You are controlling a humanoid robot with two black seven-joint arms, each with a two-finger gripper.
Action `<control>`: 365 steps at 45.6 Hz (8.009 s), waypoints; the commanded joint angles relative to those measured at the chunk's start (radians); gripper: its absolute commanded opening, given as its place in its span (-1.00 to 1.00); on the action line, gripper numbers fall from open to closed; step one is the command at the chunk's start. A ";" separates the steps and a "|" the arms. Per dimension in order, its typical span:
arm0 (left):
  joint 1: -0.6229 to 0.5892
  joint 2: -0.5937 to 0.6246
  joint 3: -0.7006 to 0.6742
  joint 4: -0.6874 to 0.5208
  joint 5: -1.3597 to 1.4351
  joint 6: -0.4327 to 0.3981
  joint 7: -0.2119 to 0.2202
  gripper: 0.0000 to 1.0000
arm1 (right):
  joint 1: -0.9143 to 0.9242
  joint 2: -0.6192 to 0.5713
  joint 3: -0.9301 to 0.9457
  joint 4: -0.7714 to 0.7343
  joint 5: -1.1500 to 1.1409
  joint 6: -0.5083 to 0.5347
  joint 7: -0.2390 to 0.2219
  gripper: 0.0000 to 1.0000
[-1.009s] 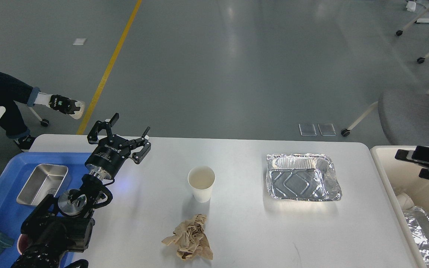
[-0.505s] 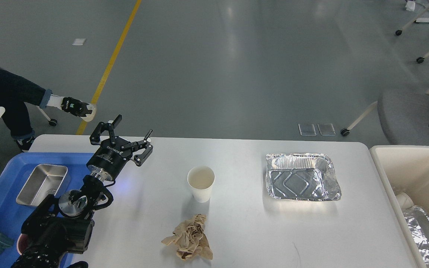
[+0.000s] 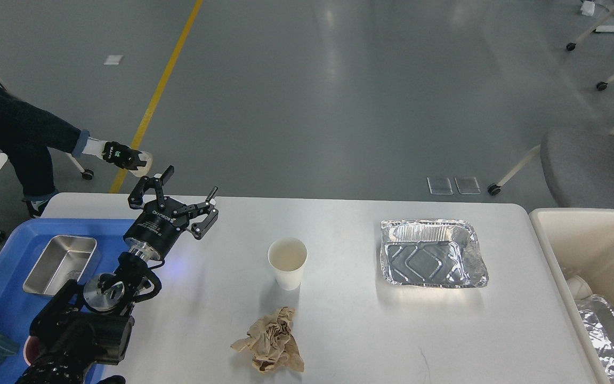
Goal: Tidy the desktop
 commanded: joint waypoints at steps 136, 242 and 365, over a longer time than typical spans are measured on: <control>0.038 0.002 0.003 -0.013 0.005 0.002 0.000 1.00 | 0.641 1.106 -0.686 -0.956 -0.471 -0.043 0.015 1.00; 0.002 0.009 0.055 -0.011 0.008 0.016 0.000 1.00 | 0.627 0.666 -0.689 -0.286 -0.262 -0.028 0.121 -1.00; -0.134 1.489 0.958 -0.942 0.712 -0.015 -0.367 1.00 | 0.638 0.726 -0.695 -0.263 -0.167 0.034 0.088 -1.00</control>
